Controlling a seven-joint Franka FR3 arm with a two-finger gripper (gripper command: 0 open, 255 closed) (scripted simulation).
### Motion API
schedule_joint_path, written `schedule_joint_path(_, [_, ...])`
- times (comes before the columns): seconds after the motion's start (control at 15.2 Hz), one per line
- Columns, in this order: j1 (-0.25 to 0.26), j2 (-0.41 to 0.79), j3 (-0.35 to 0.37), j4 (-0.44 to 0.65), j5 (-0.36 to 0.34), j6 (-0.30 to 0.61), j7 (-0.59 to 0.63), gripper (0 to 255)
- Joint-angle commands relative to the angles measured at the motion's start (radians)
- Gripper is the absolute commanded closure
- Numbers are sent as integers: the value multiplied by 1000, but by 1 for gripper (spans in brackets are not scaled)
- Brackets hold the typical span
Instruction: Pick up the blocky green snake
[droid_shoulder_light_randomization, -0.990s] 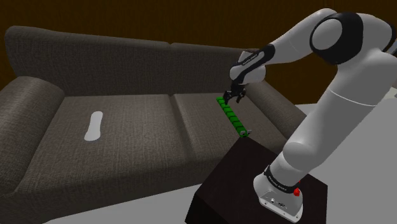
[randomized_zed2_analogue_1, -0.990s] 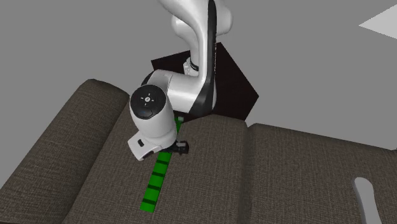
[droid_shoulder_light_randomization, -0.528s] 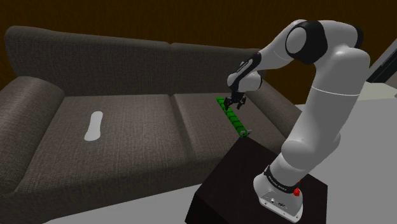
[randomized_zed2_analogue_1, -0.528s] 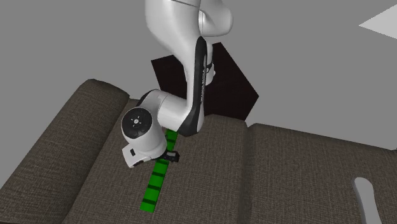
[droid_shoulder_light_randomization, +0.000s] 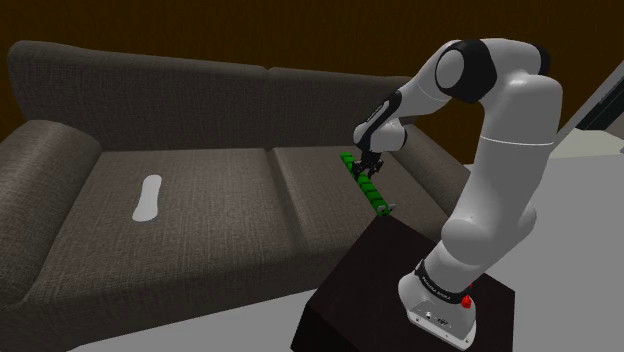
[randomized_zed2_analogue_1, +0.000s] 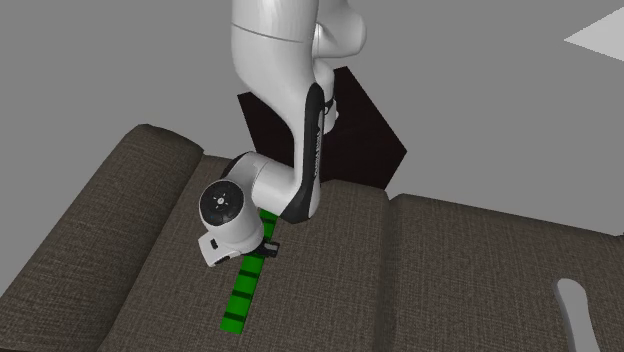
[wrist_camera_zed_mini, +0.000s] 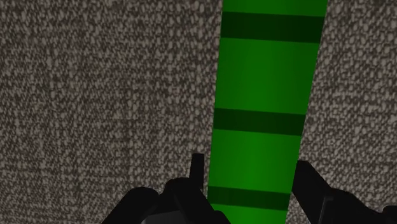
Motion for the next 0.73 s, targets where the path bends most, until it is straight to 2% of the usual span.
schedule_joint_path(0.0, [-1, 3, 1, 1, 1, 2, 0, 255])
schedule_joint_path(0.66, [7, -24, -10, -3, -13, -19, 8, 255])
